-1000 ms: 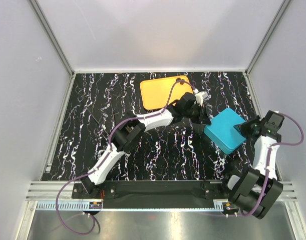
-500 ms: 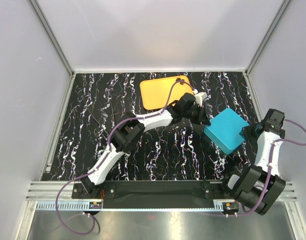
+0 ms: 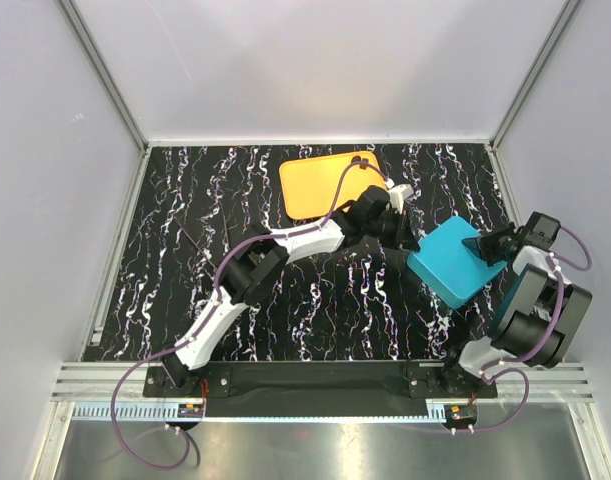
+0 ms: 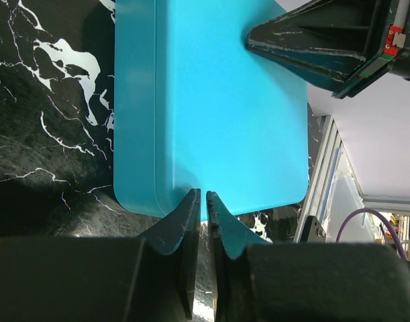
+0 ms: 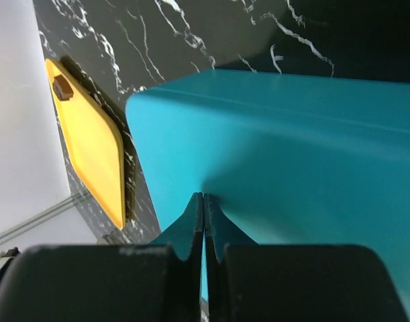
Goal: Pack the chocolate
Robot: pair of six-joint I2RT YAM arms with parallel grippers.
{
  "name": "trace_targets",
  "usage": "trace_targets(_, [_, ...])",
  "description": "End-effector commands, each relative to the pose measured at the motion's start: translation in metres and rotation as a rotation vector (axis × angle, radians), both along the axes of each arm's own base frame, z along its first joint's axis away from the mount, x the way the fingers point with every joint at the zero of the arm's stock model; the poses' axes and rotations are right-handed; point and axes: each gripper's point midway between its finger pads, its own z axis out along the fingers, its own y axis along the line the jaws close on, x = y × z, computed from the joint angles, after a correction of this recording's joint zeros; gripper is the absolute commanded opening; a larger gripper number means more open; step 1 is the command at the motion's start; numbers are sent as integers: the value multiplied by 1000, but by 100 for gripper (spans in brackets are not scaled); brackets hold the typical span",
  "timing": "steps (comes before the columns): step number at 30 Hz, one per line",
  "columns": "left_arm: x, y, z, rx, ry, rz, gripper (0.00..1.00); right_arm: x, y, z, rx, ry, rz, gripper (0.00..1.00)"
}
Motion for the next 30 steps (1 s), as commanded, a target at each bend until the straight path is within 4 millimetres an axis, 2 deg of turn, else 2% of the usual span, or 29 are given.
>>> trace_targets(1, [0,3,17,-16,-25,1,15,-3,-8,-12,-62,-5,-7,0])
trace_targets(3, [-1,3,18,-17,-25,1,14,-10,-16,-12,-111,25,-41,0])
trace_targets(6, [-3,0,27,-33,-21,-4,14,-8,-28,19,-183,18,-63,0])
trace_targets(8, [-6,-2,41,-45,-30,-17,14,0,-35,59,-242,-57,-77,0])
trace_targets(9, [-8,-3,49,-53,-36,-20,14,0,-32,67,-246,-59,-70,0])
trace_targets(10, [-9,-1,70,-77,-56,-22,14,6,-33,89,-271,-96,-67,0])
trace_targets(12, [-9,6,88,-82,-89,-7,14,8,-18,100,-293,-89,-16,3])
trace_targets(13, [-10,14,119,-107,-146,3,15,13,-14,112,-326,-105,8,5])
trace_targets(14, [-7,22,120,-77,-159,31,17,16,-10,111,-354,-83,19,6])
trace_targets(15, [-6,30,130,-69,-181,52,19,20,9,109,-362,-64,73,7])
trace_targets(16, [-6,40,134,-46,-199,67,21,27,17,115,-377,-72,97,8])
trace_targets(17, [-3,59,148,-39,-221,113,22,31,20,106,-389,-37,111,9])
trace_targets(18, [-4,69,151,-35,-229,132,22,40,41,108,-399,-47,164,9])
trace_targets(19, [-3,79,156,-35,-246,155,23,45,49,105,-410,-40,192,10])
trace_targets(20, [-4,97,182,-58,-288,206,24,51,56,93,-419,-5,215,11])
trace_targets(21, [-4,113,164,-15,-275,235,25,54,66,88,-425,11,248,11])
trace_targets(22, [-6,125,166,-11,-289,256,27,62,83,88,-436,0,293,12])
trace_targets(23, [-4,137,166,7,-303,299,28,67,93,75,-430,26,325,13])
trace_targets(24, [-10,151,187,-18,-336,323,29,72,100,72,-428,28,349,13])
trace_targets(25, [-12,164,169,26,-337,346,30,74,112,64,-431,39,393,13])
trace_targets(26, [-15,171,168,32,-344,357,30,76,113,47,-437,86,405,13])
trace_targets(27, [-21,181,179,20,-365,371,30,75,111,41,-446,115,408,14])
trace_targets(28, [-25,189,168,52,-358,375,31,72,108,32,-456,150,415,13])
trace_targets(30, [-30,203,171,63,-371,400,31,60,98,7,-488,245,407,13])
